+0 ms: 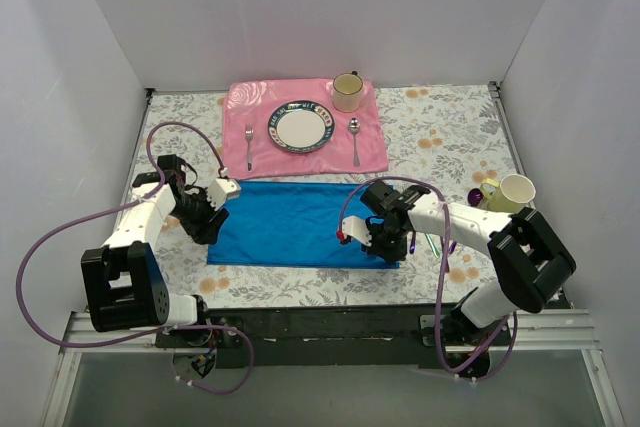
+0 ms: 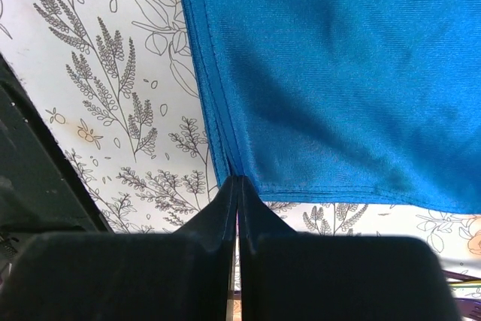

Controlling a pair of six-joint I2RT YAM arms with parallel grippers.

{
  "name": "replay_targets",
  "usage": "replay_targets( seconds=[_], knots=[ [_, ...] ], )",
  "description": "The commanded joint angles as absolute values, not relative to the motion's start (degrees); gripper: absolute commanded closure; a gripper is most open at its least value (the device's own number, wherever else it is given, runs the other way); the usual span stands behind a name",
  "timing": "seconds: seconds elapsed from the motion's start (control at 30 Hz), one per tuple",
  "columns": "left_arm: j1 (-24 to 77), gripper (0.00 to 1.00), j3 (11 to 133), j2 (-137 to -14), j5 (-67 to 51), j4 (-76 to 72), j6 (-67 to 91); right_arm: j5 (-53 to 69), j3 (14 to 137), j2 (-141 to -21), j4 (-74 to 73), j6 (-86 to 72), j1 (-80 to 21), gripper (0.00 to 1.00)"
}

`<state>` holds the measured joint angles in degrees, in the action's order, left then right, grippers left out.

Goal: Fold the napkin into a case and place the utensils inside
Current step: Fold and flatten the napkin at the center of the board.

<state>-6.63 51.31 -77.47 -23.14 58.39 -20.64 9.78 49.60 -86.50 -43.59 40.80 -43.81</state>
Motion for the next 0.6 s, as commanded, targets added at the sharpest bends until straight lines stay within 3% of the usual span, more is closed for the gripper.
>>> replay_targets(
  seconds=[0.0, 0.57],
  knots=[
    [-6.77, 0.54, 51.59, -76.99, -24.26, 58.09, -21.36, 10.28, 49.83, -83.24, -46.67, 41.13, -44.03, 0.99],
    [-6.77, 0.58, 50.10, -75.59, -23.82, 58.71, -23.11, 12.65, 49.22, -83.15, -48.25, 41.66, -44.03, 0.99]
  ],
)
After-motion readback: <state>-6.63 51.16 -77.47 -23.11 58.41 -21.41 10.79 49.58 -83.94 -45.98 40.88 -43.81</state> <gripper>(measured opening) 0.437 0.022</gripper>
